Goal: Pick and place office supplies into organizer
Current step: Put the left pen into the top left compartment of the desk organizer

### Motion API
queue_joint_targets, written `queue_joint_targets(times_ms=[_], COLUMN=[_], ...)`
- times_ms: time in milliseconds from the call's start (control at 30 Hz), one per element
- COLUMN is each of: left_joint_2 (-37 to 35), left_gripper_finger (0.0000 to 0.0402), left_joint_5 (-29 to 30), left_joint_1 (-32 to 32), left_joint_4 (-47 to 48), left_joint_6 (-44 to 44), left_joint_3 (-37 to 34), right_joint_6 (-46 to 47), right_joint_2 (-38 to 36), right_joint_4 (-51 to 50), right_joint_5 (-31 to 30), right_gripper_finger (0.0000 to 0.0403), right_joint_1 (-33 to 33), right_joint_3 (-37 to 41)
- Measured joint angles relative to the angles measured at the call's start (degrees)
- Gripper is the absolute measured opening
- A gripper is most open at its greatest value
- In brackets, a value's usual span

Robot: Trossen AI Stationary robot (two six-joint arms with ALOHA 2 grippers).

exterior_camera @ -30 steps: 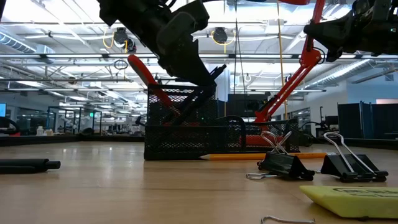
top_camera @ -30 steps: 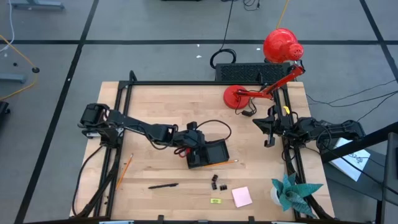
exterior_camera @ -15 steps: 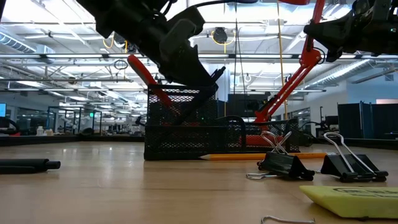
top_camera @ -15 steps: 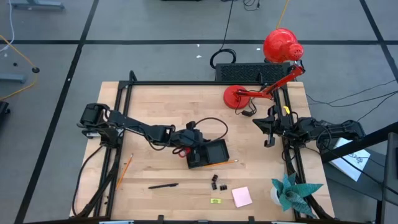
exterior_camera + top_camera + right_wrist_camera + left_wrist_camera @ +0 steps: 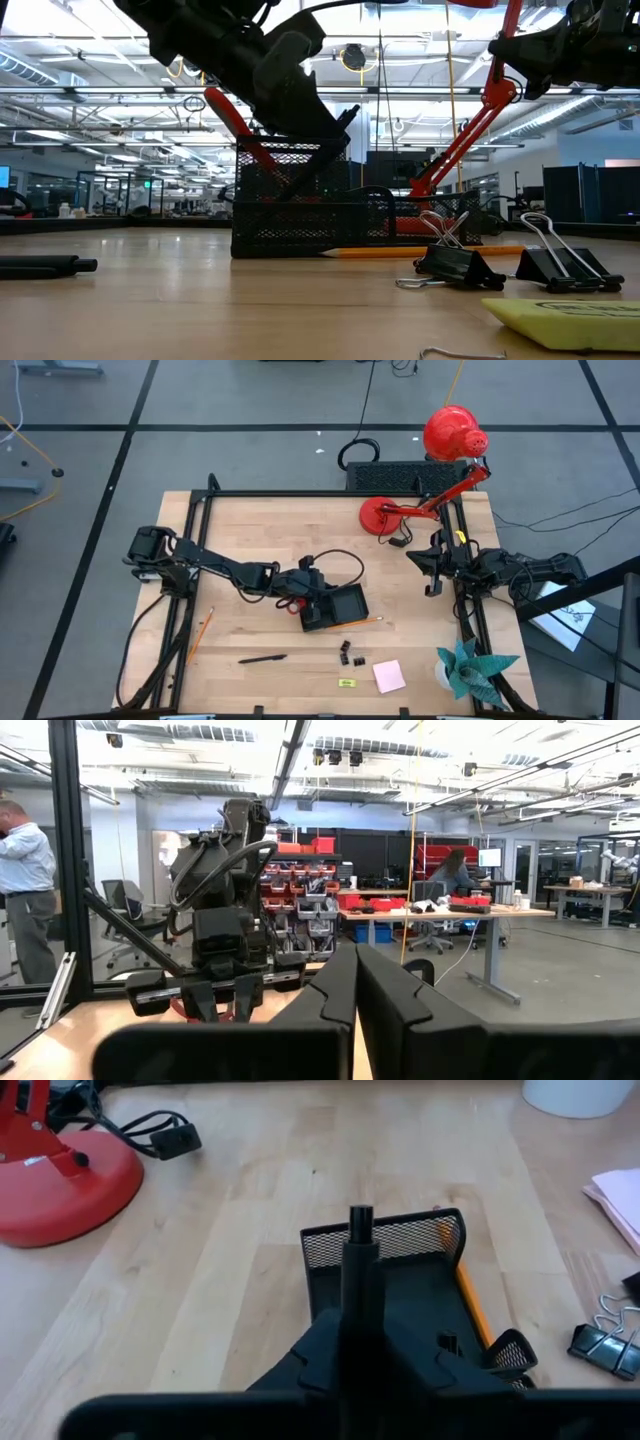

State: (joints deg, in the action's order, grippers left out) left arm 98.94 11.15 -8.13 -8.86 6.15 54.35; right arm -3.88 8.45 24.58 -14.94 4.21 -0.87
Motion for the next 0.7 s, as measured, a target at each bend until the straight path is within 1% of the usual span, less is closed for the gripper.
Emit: queue_joint_targets(times_ms=[133,300,533,700], left_joint_2=[0.00,-0.21,-1.64,-4.68], left_gripper_finger=[0.0097,0.0127,0.0143,0.0144], left_joint_5=[-0.21,-0.98,-2.64,-2.66], left_joint_1=[-0.14,-0.21,-0.27,-1.08], left_joint_4=[-0.75,-1.15,0.12,0.92], left_joint_6=[0.07,-0.97,-1.75,-5.17], left_joint_3=[-0.07,-0.14,0.12,1.64], right_joint_6=[0.02,0.10,-0.22,-0.24], right_joint_2=[0.00,0.00,0.00,0.00], right_joint_4=[0.00,0.00,0.02,0.02], right_joint_5=[0.01,0.00,0.00,0.00], right_gripper_finger=[0.0004,0.0004,0.0004,0.0004], right_joint_1=[0.00,0.01,0.02,0.02], right_joint_3=[-0.01,-0.02,0.00,0.00])
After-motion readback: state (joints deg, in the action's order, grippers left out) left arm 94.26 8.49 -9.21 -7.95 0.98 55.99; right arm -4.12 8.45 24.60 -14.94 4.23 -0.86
